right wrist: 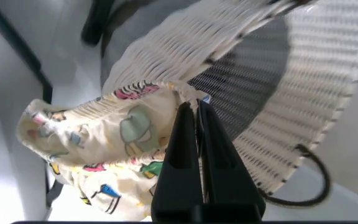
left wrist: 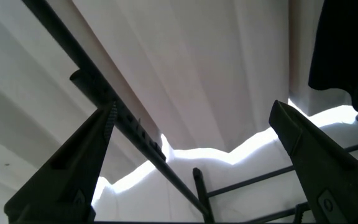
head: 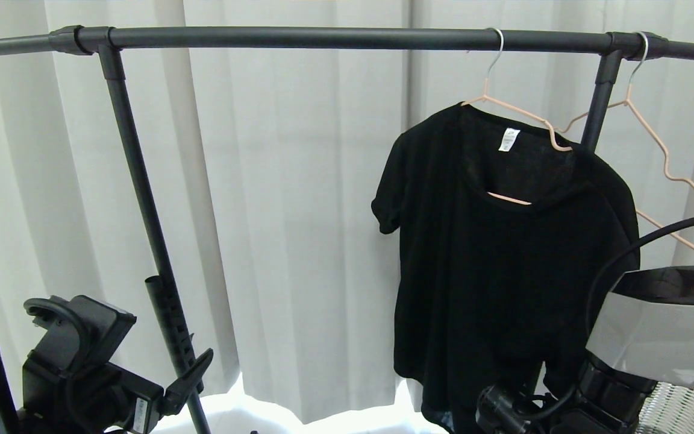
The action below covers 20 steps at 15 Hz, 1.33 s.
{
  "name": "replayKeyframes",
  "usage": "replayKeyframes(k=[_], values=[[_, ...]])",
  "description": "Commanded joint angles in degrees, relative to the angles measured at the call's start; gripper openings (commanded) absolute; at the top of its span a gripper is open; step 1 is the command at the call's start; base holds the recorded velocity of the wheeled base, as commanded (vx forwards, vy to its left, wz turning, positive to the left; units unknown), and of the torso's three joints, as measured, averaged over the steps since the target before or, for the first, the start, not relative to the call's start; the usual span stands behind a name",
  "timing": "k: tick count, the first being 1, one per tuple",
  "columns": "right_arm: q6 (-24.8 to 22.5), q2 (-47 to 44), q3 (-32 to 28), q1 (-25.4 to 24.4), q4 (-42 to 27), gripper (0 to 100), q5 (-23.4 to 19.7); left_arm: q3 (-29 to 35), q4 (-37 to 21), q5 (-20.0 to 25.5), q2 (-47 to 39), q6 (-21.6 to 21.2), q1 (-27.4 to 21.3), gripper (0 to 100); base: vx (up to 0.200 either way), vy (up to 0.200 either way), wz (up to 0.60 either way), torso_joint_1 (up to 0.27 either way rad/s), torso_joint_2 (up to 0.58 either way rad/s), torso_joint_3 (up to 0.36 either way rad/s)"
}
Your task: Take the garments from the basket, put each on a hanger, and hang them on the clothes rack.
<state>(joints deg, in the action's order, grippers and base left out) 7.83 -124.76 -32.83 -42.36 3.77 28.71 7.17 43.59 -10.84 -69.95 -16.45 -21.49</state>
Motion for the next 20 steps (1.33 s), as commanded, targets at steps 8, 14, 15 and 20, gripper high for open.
replayKeyframes(k=[8,14,15,20], values=[[11.3,19.3,-17.1,-15.5,-28.7,0,1.6,-0.2,0.0,1.9,-0.8,-0.4,-0.1,100,0.0,0.0,0.0,0.0,0.0,0.0],[13.6,27.6,-25.2,-15.6,-39.2,0,5.8,-0.8,0.0,2.0,-0.3,-1.0,-1.5,100,-0.067,0.0,0.0,0.002,0.0,0.001],[13.6,28.3,-26.6,-15.6,-39.3,0,5.8,-0.8,0.0,2.0,-0.2,-0.9,-1.9,100,-0.2,0.0,0.0,0.017,0.0,0.002],[13.5,29.5,-30.0,-15.8,-39.3,0,5.9,-1.7,0.0,2.0,-0.5,-0.4,-1.9,100,-0.2,0.0,0.0,0.001,0.0,0.006]])
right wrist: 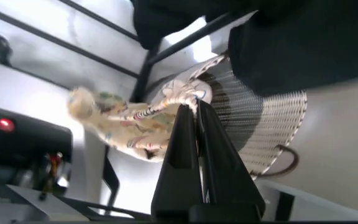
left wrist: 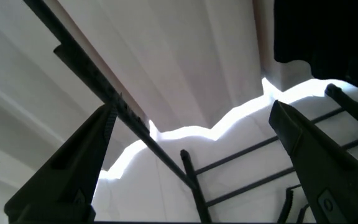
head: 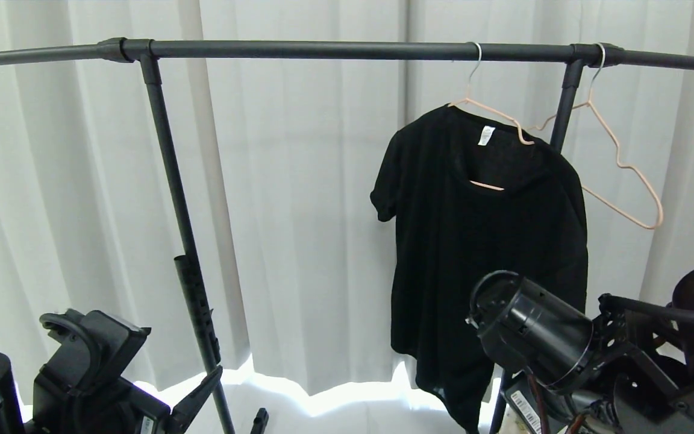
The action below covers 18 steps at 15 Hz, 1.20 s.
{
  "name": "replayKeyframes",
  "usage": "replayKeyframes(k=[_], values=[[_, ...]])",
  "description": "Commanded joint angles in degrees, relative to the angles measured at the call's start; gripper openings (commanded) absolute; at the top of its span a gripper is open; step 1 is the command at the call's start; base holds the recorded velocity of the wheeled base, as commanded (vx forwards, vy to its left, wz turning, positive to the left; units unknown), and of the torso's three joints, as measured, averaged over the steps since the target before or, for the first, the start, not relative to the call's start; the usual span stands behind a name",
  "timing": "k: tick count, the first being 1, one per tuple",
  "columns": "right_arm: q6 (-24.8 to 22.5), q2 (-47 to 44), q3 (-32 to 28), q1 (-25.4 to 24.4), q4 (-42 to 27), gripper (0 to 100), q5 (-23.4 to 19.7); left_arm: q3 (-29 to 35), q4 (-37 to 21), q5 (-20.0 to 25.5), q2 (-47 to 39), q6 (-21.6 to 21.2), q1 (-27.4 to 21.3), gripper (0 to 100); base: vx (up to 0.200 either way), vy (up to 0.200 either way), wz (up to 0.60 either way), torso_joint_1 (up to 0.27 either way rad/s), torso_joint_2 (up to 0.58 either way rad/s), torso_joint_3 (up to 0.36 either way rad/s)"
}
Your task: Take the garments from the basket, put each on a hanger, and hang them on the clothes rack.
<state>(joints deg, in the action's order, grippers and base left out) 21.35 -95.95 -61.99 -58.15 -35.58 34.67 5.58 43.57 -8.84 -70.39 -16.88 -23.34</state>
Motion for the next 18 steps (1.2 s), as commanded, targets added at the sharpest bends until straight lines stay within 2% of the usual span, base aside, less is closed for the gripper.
replayKeyframes(k=[1,3,4,6,8,10,15,17,18], values=[[-0.1,0.6,-1.6,0.0,0.1,0,0.0,-0.1,0.0,0.0,-0.1,0.0,0.0,100,-0.2,0.0,0.0,0.007,0.0,0.002],[-0.1,0.0,-4.2,0.0,0.3,0,-0.1,-0.2,0.0,2.1,0.3,0.4,-0.4,100,0.0,0.0,0.0,0.0,0.0,0.0],[0.1,-0.6,-6.5,-0.6,0.5,0,-0.1,-0.2,0.0,5.6,0.4,1.8,-0.8,100,0.0,0.0,0.0,0.0,0.0,0.0],[0.1,-2.7,-12.8,-2.8,0.4,0,-0.1,-0.9,0.0,10.7,1.0,7.7,-1.8,100,0.0,0.0,0.0,0.0,0.0,0.0],[0.1,-5.7,-20.1,-4.4,0.4,0,-0.1,-2.2,0.0,10.9,1.4,10.1,-3.4,100,0.0,0.0,0.0,0.0,0.0,0.0],[0.0,-8.2,-25.3,-5.0,0.4,0,-0.4,-3.2,0.0,11.0,2.1,10.2,-4.2,100,0.0,0.0,0.0,0.0,0.0,0.0],[-1.0,-14.6,-39.8,-7.9,0.3,0,-0.4,3.4,0.0,11.1,1.3,23.5,-16.2,100,0.0,0.0,0.0,0.0,0.0,0.0],[-1.7,-16.3,-43.0,-8.6,0.3,0,-0.4,6.3,0.0,11.0,-1.2,26.7,-17.8,100,0.0,0.0,0.0,0.0,0.0,0.0],[-2.6,-16.8,-43.9,-8.7,0.3,0,-0.4,6.8,0.0,11.0,-2.4,26.7,-17.8,100,0.0,0.0,0.0,0.0,0.0,0.0]])
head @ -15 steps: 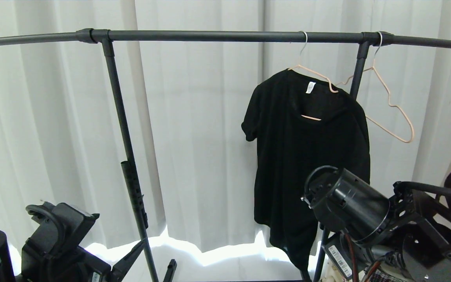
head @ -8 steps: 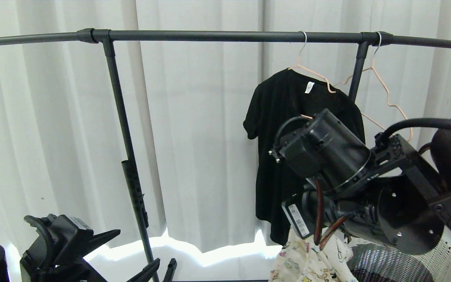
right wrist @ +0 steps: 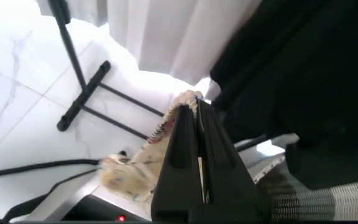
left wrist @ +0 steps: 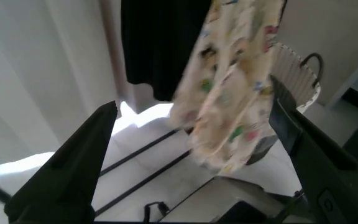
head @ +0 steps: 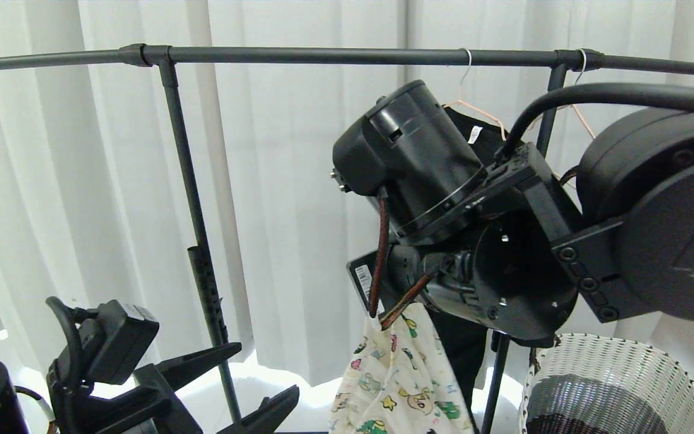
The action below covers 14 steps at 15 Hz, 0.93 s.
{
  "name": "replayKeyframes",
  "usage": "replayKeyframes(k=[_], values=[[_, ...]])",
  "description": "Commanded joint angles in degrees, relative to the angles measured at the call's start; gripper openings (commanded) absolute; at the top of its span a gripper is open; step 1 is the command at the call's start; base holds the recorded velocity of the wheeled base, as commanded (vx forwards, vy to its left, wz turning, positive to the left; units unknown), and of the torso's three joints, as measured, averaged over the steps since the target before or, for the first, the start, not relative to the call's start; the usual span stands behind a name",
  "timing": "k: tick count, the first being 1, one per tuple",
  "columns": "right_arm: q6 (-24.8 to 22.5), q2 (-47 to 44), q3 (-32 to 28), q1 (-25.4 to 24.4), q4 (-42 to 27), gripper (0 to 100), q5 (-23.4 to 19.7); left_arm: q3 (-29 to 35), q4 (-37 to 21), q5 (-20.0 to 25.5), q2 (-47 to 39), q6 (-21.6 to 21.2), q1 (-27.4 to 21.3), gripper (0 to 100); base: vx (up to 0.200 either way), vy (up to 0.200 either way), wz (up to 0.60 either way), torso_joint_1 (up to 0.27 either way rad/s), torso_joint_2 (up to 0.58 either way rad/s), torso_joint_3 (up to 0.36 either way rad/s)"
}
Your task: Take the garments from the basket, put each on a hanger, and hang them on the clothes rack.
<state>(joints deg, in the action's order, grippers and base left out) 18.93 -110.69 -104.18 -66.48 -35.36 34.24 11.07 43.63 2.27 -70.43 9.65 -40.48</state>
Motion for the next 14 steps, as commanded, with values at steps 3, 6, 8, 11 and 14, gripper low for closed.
replayKeyframes(k=[3,6,8,11,14], values=[[-3.4,-3.0,-4.7,-0.8,0.1,0,0.0,0.1,0.0,-0.4,-6.7,1.3,1.7,100,0.0,0.0,0.0,0.0,0.0,0.0],[-5.8,-4.2,-7.5,-2.5,0.1,0,-0.1,-4.3,0.0,-0.6,-9.8,2.0,2.5,100,0.0,0.0,0.0,0.0,0.0,0.0],[-6.8,-4.7,-9.3,-3.3,0.1,0,-0.1,-4.6,0.0,-0.9,-10.3,3.9,4.0,100,0.0,0.0,0.0,0.0,0.0,0.0],[-8.2,-5.1,-10.4,-4.6,0.1,0,-0.1,-4.5,0.1,-0.9,-10.1,7.5,3.9,100,0.0,0.0,0.0,0.0,0.0,0.0],[-8.2,-5.3,-10.4,-4.7,0.1,0,-0.1,-4.6,0.1,1.2,-6.3,7.6,4.0,100,0.0,0.0,0.0,0.0,0.0,0.0]])
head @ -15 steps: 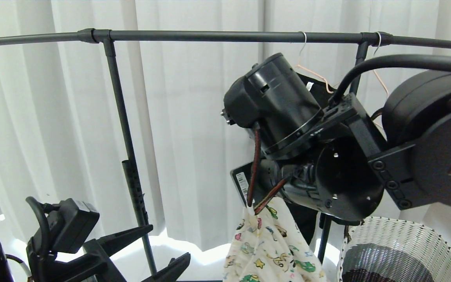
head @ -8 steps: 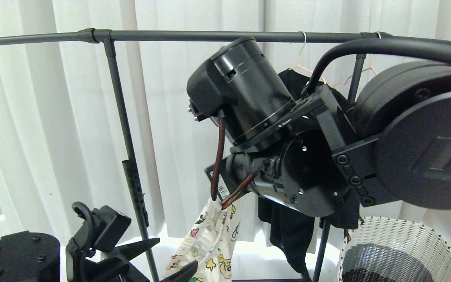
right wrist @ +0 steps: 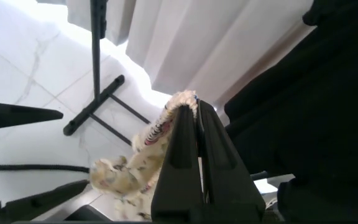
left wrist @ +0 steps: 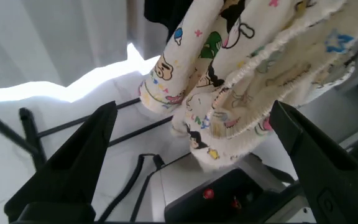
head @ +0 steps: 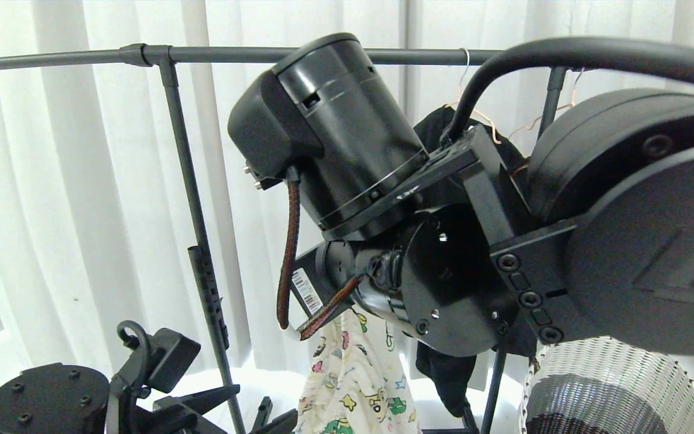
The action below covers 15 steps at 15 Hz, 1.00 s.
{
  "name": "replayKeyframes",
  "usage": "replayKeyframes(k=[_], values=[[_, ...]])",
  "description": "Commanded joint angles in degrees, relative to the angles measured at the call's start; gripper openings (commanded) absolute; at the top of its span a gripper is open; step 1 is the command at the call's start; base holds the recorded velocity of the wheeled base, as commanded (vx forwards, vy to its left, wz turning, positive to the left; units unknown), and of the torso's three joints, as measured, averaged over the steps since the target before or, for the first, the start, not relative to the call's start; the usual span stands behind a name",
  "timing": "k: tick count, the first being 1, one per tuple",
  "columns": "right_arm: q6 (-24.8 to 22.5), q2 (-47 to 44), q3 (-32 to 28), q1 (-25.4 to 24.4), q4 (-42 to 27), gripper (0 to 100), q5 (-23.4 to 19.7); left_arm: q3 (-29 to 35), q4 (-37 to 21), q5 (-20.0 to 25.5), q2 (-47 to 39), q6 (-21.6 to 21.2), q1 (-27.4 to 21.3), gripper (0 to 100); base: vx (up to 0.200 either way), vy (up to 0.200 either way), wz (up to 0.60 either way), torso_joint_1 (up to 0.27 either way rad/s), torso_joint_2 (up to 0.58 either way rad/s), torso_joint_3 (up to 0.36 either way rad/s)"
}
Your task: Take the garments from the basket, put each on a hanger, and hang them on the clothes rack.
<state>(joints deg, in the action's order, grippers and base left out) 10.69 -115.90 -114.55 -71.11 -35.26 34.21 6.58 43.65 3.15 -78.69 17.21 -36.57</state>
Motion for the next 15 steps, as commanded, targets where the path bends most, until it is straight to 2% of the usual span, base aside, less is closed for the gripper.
replayKeyframes(k=[1,5,9,15], values=[[0.0,-0.2,0.0,-0.1,0.0,0,0.0,-0.6,0.0,0.5,3.0,0.0,0.0,100,0.0,0.0,0.0,0.0,0.0,0.0],[-0.1,-0.3,0.0,-1.3,0.0,0,0.1,-2.6,0.0,0.8,1.3,0.1,0.0,100,0.0,0.0,0.0,0.0,0.0,0.0],[-0.2,0.0,0.0,-2.8,-0.2,0,0.2,-3.6,0.0,0.4,-4.2,0.1,0.6,100,0.0,0.0,0.0,0.0,0.0,0.0],[-0.8,1.4,0.0,-1.0,-0.8,0,0.3,-6.6,-0.2,-1.4,0.6,0.1,0.7,100,0.0,0.0,0.0,0.0,0.0,0.0]])
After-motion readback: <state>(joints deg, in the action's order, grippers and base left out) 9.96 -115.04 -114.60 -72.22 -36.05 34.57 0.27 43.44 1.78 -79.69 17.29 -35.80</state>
